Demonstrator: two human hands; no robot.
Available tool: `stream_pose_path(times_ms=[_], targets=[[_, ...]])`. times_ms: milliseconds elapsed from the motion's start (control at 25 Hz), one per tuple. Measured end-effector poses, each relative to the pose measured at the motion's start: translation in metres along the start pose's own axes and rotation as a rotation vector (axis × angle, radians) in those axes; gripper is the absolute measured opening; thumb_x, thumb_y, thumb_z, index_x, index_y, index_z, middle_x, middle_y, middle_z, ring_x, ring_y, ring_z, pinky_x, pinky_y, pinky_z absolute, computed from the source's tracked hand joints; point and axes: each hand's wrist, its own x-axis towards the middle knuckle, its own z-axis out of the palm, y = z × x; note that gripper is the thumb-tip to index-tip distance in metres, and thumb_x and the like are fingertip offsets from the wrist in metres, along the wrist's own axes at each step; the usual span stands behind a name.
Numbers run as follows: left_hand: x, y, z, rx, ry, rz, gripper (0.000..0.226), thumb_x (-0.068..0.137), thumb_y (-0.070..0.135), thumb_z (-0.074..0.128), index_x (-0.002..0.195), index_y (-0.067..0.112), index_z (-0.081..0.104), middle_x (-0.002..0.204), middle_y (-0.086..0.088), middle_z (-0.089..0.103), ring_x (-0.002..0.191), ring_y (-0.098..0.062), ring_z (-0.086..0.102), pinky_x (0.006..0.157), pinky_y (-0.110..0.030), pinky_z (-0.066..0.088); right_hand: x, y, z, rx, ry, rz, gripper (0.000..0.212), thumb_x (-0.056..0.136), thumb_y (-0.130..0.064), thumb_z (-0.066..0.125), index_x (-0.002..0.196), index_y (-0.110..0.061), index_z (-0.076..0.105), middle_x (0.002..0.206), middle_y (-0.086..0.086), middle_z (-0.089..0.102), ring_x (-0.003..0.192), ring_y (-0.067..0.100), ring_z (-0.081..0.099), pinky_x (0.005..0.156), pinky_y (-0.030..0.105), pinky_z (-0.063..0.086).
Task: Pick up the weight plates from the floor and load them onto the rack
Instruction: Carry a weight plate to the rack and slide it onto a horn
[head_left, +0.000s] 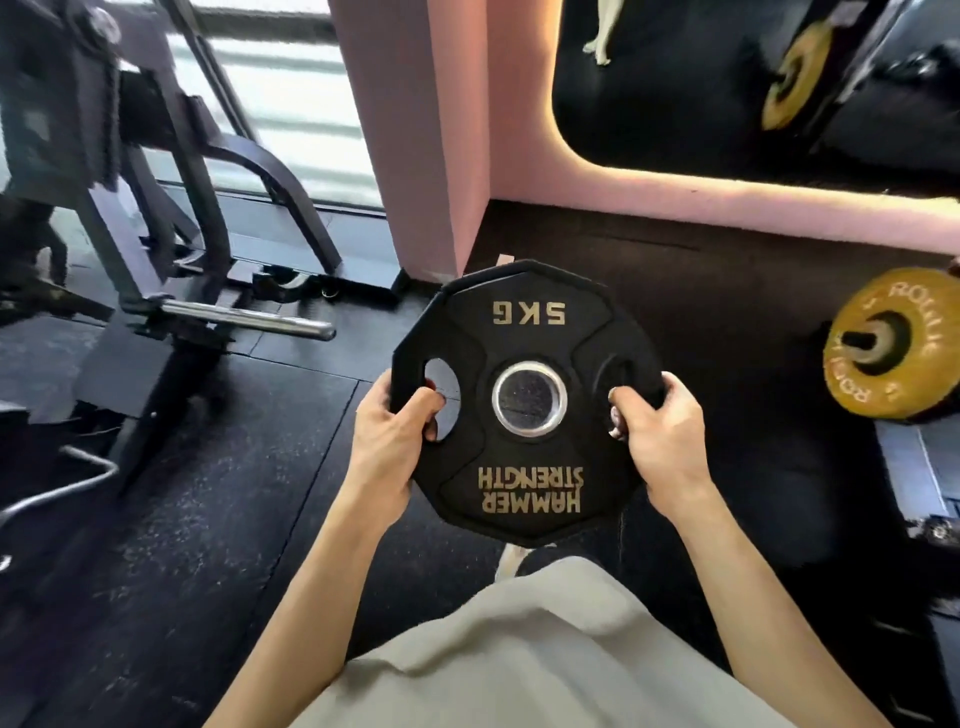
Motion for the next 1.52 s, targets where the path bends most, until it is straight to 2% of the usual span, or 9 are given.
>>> stream_pose_path(times_ms=[360, 520, 720, 840, 960, 1040, 1240, 1360, 1520], targets=[[0.239, 0.059, 0.102, 0.055, -0.05, -0.016, 0.015, 0.088, -0.002, 0.054, 0.08, 0.012, 0.054, 0.056, 0.002, 0.047, 0.053, -0.01, 0.042, 0.046, -0.018, 0.04, 0.237, -0.042, 0.051, 0.017, 0.08, 0.011, 0.011, 0.089, -0.008, 0.062, 0.08, -0.015, 0.06, 0.064, -0.004, 0.061, 0.056, 0.003, 0.058, 0.056, 0.02, 0.047], [0.323, 0.097, 0.163, 0.069, -0.083, -0.015, 0.02, 0.089, -0.001, 0.054, 0.075, 0.013, 0.052, 0.053, 0.003, 0.047, 0.05, -0.009, 0.041, 0.045, -0.017, 0.041, 0.328, -0.079, 0.051, -0.002, 0.148, -0.002, 0.006, 0.09, -0.01, 0.062, 0.085, -0.015, 0.06, 0.069, -0.003, 0.062, 0.057, 0.002, 0.058, 0.053, 0.016, 0.046], [0.411, 0.125, 0.231, 0.093, -0.187, -0.009, 0.015, 0.088, 0.001, 0.055, 0.082, 0.014, 0.059, 0.058, -0.001, 0.048, 0.05, -0.01, 0.043, 0.046, -0.019, 0.044, 0.418, -0.1, 0.044, 0.003, 0.245, -0.016, 0.002, 0.089, -0.012, 0.062, 0.09, -0.011, 0.06, 0.072, -0.002, 0.063, 0.06, 0.002, 0.06, 0.05, 0.014, 0.045], [0.472, 0.14, 0.28, 0.112, -0.294, -0.014, 0.012, 0.089, 0.002, 0.055, 0.087, 0.013, 0.06, 0.061, -0.004, 0.049, 0.053, -0.012, 0.045, 0.048, -0.021, 0.047, 0.471, -0.109, 0.04, 0.032, 0.357, -0.02, 0.004, 0.089, -0.012, 0.062, 0.087, -0.015, 0.06, 0.076, -0.001, 0.064, 0.065, 0.005, 0.061, 0.053, 0.014, 0.046], [0.532, 0.152, 0.332, 0.133, -0.396, -0.061, 0.015, 0.088, 0.008, 0.058, 0.094, 0.02, 0.064, 0.073, -0.005, 0.063, 0.067, -0.019, 0.059, 0.063, -0.033, 0.056, 0.523, -0.116, 0.036, 0.084, 0.504, 0.002, 0.006, 0.088, -0.013, 0.063, 0.09, -0.018, 0.062, 0.084, -0.001, 0.068, 0.075, 0.01, 0.065, 0.06, 0.019, 0.049], [0.579, 0.163, 0.372, 0.148, -0.489, -0.057, 0.019, 0.089, 0.008, 0.058, 0.099, 0.023, 0.064, 0.082, -0.001, 0.07, 0.076, -0.019, 0.067, 0.063, -0.033, 0.056, 0.562, -0.123, 0.036, 0.119, 0.607, 0.006, 0.007, 0.087, -0.014, 0.063, 0.091, -0.02, 0.063, 0.085, -0.003, 0.069, 0.075, 0.008, 0.066, 0.063, 0.02, 0.051], [0.666, 0.199, 0.474, 0.268, -0.768, -0.073, 0.029, 0.09, 0.011, 0.058, 0.116, 0.023, 0.063, 0.101, -0.003, 0.073, 0.092, -0.019, 0.071, 0.073, -0.034, 0.057, 0.633, -0.15, 0.031, 0.2, 0.909, 0.032, 0.011, 0.088, -0.013, 0.062, 0.091, -0.023, 0.064, 0.087, -0.006, 0.071, 0.076, 0.005, 0.068, 0.063, 0.02, 0.05], [0.688, 0.21, 0.534, 0.342, -0.952, -0.087, 0.025, 0.092, 0.014, 0.058, 0.111, 0.029, 0.064, 0.106, -0.001, 0.073, 0.097, -0.019, 0.07, 0.079, -0.038, 0.058, 0.65, -0.164, 0.019, 0.218, 1.108, 0.047, 0.014, 0.089, -0.01, 0.062, 0.09, -0.024, 0.064, 0.087, -0.005, 0.07, 0.076, 0.006, 0.067, 0.059, 0.016, 0.05], [0.685, 0.21, 0.61, 0.396, -1.264, -0.094, 0.029, 0.092, 0.009, 0.057, 0.111, 0.03, 0.065, 0.105, -0.001, 0.074, 0.094, -0.018, 0.072, 0.07, -0.031, 0.058, 0.652, -0.175, -0.007, 0.194, 1.378, 0.069, 0.012, 0.089, -0.011, 0.061, 0.087, -0.022, 0.06, 0.08, -0.002, 0.065, 0.07, 0.009, 0.061, 0.05, 0.01, 0.045]])
